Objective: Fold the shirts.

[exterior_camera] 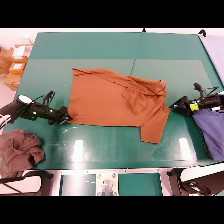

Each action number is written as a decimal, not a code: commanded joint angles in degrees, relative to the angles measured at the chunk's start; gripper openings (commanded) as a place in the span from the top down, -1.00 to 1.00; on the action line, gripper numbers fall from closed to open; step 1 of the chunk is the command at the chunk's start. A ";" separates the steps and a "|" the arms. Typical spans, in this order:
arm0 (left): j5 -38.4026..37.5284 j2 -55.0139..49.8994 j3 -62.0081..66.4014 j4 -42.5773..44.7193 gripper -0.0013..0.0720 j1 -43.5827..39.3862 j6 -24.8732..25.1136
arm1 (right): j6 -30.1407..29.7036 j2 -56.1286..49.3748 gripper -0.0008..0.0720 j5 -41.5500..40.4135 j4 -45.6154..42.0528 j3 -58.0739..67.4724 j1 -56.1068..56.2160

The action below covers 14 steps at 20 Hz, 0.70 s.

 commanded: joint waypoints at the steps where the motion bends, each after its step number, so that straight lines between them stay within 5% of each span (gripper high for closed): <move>1: 1.70 -0.07 0.83 0.46 0.91 0.81 0.26 | -1.88 -1.07 -0.20 0.74 -0.92 -2.05 3.32; 3: 1.51 -0.07 0.83 0.44 0.91 0.81 0.26 | -2.08 -1.07 -0.06 3.13 0.83 -2.73 4.72; 5: -1.22 0.04 1.84 0.44 0.91 0.81 0.59 | -3.85 -0.92 0.93 6.40 3.39 -2.21 5.42; 9: -11.21 8.81 16.37 -0.59 0.91 0.81 1.20 | -3.65 5.03 0.93 12.41 12.81 8.09 5.33; 14: -10.64 26.69 50.25 -2.45 0.91 0.81 0.20 | 0.02 24.90 0.93 10.27 26.36 33.48 5.27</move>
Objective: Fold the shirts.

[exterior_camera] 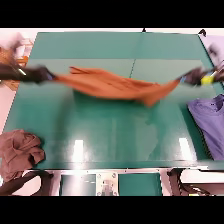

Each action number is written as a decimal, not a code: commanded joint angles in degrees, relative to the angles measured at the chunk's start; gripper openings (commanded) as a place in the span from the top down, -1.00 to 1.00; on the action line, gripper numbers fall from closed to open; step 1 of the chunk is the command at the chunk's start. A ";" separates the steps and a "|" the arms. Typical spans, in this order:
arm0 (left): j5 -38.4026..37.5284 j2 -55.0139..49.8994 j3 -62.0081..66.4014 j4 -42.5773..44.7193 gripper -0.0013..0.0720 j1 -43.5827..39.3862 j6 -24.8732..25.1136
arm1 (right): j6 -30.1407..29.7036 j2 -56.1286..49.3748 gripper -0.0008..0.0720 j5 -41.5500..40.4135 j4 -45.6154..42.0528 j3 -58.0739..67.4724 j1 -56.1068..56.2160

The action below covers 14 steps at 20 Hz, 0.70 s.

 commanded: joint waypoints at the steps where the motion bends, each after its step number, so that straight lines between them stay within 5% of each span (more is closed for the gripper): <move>1: 1.70 10.21 23.89 -1.29 0.91 0.02 -0.61 | 2.69 13.73 0.93 -4.17 8.24 17.29 -0.11; 5: 6.12 15.45 45.18 -1.36 0.91 0.02 -0.66 | 3.48 31.76 0.93 -22.01 7.45 24.63 -5.90; 8: 7.02 17.55 48.61 -0.39 0.91 0.02 -1.81 | 4.76 42.97 0.93 -33.16 -2.27 24.57 -11.56; 14: 5.99 17.94 40.24 9.03 0.91 0.02 -6.93 | 9.31 46.40 0.93 -34.25 -10.64 19.02 -12.33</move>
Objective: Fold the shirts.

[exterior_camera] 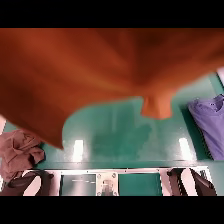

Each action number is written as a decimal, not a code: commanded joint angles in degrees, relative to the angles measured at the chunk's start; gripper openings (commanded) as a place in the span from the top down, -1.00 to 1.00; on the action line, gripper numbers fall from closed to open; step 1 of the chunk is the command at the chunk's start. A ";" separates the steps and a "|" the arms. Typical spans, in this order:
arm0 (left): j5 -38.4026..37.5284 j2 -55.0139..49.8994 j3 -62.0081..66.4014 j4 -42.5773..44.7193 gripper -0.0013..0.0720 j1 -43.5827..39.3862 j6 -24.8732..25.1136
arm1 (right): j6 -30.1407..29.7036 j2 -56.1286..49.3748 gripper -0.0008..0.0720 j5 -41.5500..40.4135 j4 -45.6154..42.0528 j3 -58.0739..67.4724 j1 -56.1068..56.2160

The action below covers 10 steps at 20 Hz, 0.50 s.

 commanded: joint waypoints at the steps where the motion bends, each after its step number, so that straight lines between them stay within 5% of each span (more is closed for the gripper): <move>1: -1.05 0.20 -7.39 4.28 0.91 0.04 -2.38 | 2.19 1.75 0.93 -2.43 -0.85 -7.45 -0.70; 5: -5.09 -4.81 -24.68 2.10 0.91 0.04 -1.95 | -3.91 -0.37 0.93 -3.13 9.18 -30.97 2.08; 10: 4.09 -19.47 -44.89 -8.31 0.91 -1.53 9.07 | -8.83 -16.52 0.93 -11.45 8.90 -50.84 15.93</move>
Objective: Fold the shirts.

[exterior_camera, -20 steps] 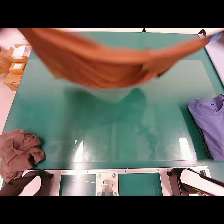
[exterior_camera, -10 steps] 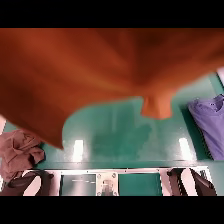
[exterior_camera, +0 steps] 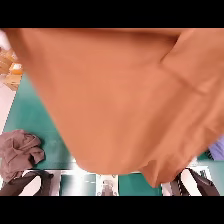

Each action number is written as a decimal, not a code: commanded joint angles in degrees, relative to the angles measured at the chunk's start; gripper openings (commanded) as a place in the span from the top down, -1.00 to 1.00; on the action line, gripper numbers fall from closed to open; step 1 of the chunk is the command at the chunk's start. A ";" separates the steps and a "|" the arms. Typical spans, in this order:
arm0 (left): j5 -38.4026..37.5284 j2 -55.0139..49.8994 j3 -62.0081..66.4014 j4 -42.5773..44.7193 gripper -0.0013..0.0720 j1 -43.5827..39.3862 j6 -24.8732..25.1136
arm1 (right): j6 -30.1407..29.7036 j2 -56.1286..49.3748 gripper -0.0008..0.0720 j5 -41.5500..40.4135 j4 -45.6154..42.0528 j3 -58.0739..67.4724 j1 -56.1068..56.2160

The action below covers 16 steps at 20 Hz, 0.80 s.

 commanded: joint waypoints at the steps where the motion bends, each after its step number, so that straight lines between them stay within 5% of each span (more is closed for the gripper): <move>1: 7.02 -11.69 -11.28 -4.92 0.91 -1.73 6.38 | -2.78 -14.03 0.93 -7.91 1.53 -10.93 8.02; 8: 14.95 -39.26 -4.85 -10.47 0.91 -4.04 9.22 | 2.34 -52.19 0.93 -1.79 4.24 9.77 8.20; 12: 16.48 -41.22 0.98 -9.81 0.91 -3.37 8.92 | 4.20 -57.96 0.93 3.32 3.61 20.02 7.52; 16: 5.88 -41.07 2.08 -1.14 0.91 -1.99 5.57 | 4.39 -55.89 0.94 11.76 -2.03 20.63 4.28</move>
